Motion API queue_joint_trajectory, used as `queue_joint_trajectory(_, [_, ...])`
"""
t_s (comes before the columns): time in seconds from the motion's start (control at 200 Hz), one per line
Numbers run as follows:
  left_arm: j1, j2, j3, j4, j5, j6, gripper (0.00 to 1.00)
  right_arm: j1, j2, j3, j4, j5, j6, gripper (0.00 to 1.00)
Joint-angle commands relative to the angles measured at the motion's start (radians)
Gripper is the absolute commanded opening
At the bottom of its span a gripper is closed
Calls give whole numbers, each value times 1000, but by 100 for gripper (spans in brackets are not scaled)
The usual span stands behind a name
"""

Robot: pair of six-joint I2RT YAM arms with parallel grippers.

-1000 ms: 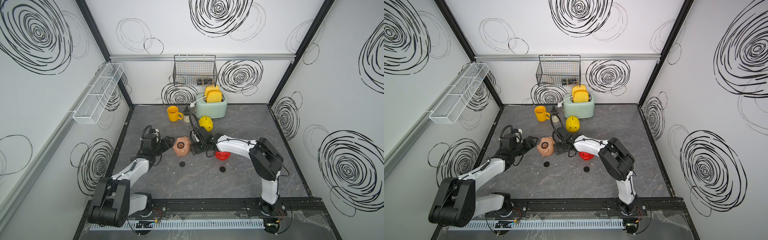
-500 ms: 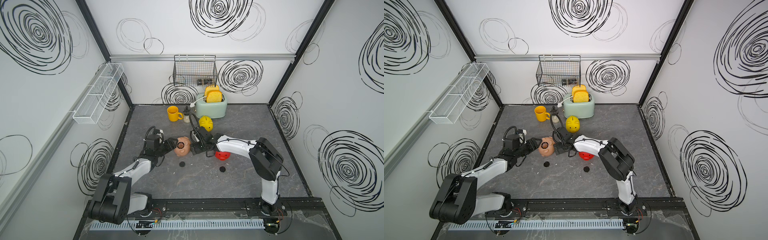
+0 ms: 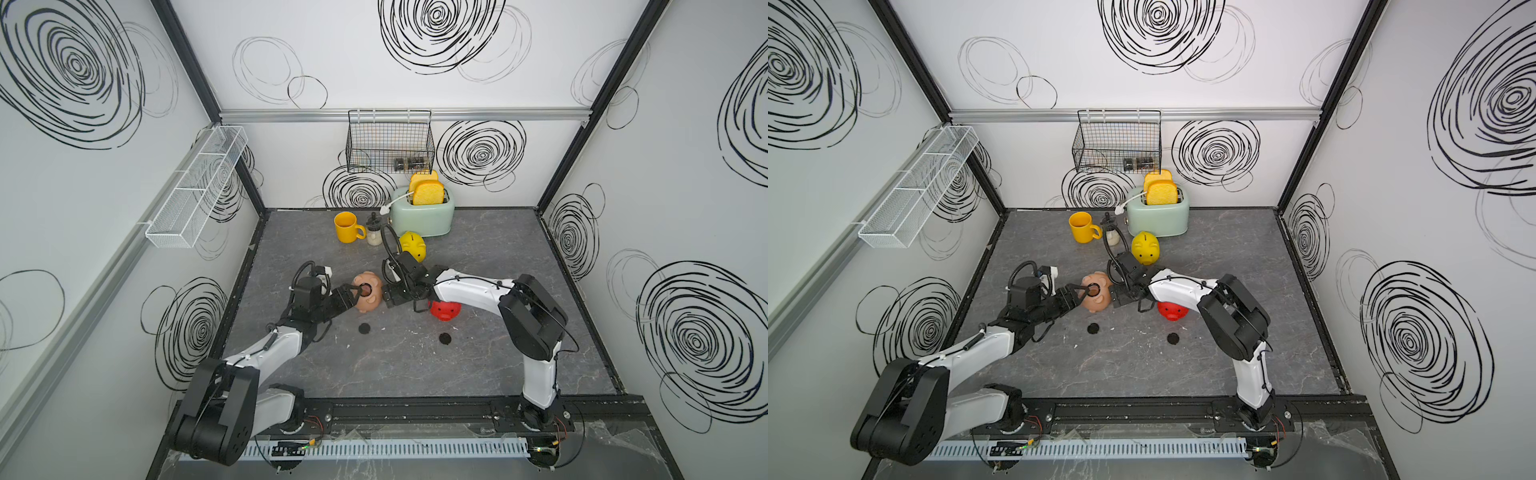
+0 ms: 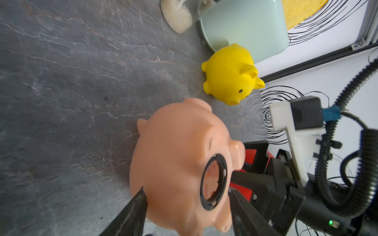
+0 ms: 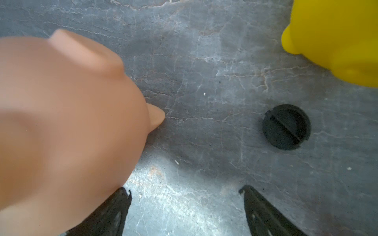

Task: Close piggy banks
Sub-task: Adjust the piggy bank at the center of the board.

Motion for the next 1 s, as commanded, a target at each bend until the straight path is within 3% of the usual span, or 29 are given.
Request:
queue_joint_trajectory(0.0, [-22,-26,-21,52,32,-24,69,-6,-22,4,24,-5,2,89])
queue_joint_trajectory(0.54, [-8,-151,16,-133,-73,56,71,-2,-51,-15,21,3,5,89])
queue_joint_trajectory(0.781, [5,-308,144,-367,-94,146,72,7,-124,-32,8,27,5,89])
queue_joint_trajectory(0.996, [-1,-478,276,-605,-105,330,74,40,-255,-40,-31,67,-6,88])
